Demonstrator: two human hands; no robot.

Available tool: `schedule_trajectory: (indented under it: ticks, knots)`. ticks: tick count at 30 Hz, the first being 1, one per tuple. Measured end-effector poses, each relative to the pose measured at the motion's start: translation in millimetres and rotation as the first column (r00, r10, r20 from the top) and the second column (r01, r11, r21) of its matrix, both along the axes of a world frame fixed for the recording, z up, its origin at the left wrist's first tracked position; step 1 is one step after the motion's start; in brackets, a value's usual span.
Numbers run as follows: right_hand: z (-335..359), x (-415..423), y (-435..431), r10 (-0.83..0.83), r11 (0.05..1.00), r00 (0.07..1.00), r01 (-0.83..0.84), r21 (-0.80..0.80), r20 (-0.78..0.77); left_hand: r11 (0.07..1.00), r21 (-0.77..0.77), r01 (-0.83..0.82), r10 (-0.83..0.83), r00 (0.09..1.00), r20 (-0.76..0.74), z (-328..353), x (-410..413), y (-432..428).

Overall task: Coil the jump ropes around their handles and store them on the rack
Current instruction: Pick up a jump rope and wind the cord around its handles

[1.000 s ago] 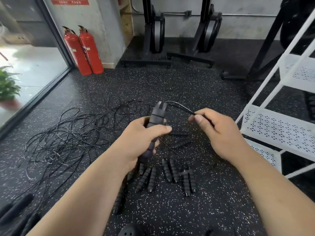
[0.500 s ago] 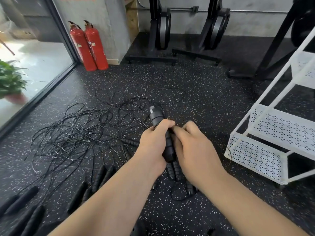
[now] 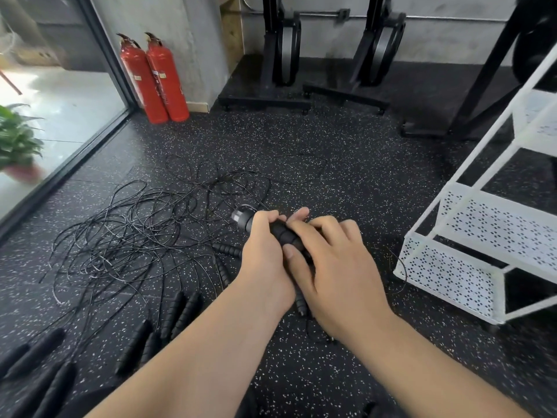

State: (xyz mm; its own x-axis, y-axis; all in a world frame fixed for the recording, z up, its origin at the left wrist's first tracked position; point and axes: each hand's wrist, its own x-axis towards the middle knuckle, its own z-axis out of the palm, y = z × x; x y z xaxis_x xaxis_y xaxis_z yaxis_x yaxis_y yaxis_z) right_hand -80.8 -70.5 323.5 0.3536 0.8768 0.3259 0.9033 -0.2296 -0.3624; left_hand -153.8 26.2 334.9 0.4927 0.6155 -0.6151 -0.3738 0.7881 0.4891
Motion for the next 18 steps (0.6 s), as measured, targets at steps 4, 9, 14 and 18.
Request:
schedule_trajectory:
  ticks: [4, 9, 14, 18]
  knots:
    - [-3, 7, 3, 0.049, 0.996, 0.998, -0.046, -0.077, 0.035, 0.996, -0.083, 0.015, -0.015, 1.0, 0.001, -9, -2, 0]
    - [-5, 24, 7, 0.073, 0.997, 0.996, -0.073, -0.003, -0.043, 0.991, -0.025, 0.132, -0.131, 0.991, 0.04, -5, -7, 0]
    - [6, 54, 9, -0.07, 0.995, 0.952, 0.089, 0.054, -0.297, 0.806, 0.395, 0.441, -0.34, 0.891, -0.3, 10, -6, -10]
    - [5, 87, 7, -0.235, 0.972, 0.908, 0.226, -0.067, -0.346, 0.327, 0.607, 0.724, 0.059, 0.626, -0.778, 1, -11, -18]
